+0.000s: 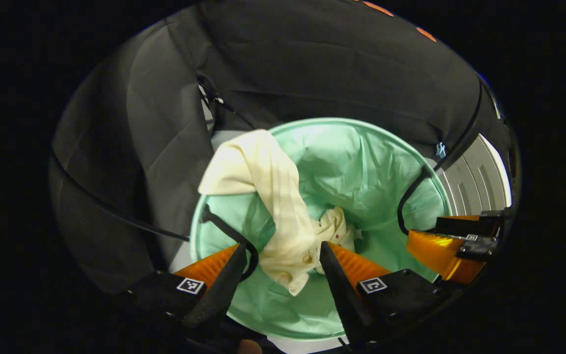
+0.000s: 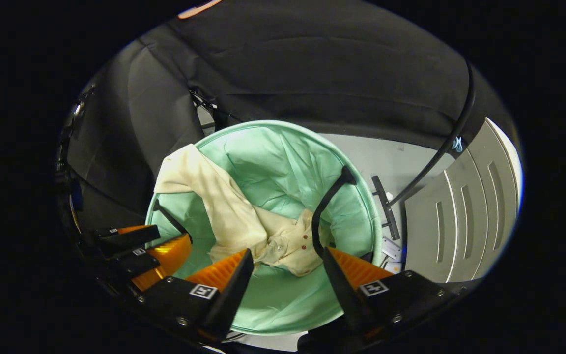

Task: Grasp the clothes on the hanger with both hands and then place them into the laundry hamper below.

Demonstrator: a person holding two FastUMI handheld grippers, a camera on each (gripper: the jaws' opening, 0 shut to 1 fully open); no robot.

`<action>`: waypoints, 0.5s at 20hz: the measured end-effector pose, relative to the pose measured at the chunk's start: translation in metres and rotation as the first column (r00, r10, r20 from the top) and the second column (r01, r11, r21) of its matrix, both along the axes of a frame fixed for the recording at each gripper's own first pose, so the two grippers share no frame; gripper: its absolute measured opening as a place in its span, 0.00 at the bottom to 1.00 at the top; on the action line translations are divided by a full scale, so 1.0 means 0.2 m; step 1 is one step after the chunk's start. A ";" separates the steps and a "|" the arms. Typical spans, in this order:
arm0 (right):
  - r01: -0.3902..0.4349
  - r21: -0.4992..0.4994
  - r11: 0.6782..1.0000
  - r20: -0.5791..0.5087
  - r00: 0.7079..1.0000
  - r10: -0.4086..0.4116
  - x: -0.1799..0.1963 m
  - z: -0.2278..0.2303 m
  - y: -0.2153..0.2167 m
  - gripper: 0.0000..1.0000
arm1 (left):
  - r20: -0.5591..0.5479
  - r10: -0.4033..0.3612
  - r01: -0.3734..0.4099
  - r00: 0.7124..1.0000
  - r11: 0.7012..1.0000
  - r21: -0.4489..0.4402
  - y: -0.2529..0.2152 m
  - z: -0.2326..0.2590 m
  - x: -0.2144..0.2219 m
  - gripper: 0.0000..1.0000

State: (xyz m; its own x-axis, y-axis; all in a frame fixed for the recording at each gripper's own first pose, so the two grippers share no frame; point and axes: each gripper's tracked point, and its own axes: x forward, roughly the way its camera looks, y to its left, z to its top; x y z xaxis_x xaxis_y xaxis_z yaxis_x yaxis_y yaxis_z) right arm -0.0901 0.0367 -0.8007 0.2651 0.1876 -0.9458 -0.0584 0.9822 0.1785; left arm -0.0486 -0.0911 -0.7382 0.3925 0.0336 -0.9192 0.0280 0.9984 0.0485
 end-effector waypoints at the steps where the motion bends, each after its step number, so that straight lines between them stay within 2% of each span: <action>1: -0.001 0.001 1.000 0.015 1.000 0.001 0.03 0.05 0.00 0.94 | 0.029 0.001 -0.001 1.000 1.000 0.005 0.00 0.06 0.04 1.00; 6: 0.048 0.018 0.999 0.172 0.984 -0.050 0.28 0.43 -0.08 0.95 | 0.214 0.002 -0.006 0.977 1.000 0.018 -0.01 0.47 0.29 0.99; 10: 0.086 0.035 0.996 0.341 0.936 -0.092 0.53 0.86 -0.15 0.95 | 0.366 0.001 -0.005 0.930 1.000 0.010 -0.02 0.84 0.47 0.99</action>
State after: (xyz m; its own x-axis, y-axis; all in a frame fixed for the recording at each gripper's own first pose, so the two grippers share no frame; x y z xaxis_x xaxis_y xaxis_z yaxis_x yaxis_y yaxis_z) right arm 0.0158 0.0066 -0.6278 0.5883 0.1658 -0.7915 -0.0318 0.9827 0.1823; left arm 0.0445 -0.0956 -0.5695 0.7017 0.0443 -0.7111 0.0036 0.9978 0.0657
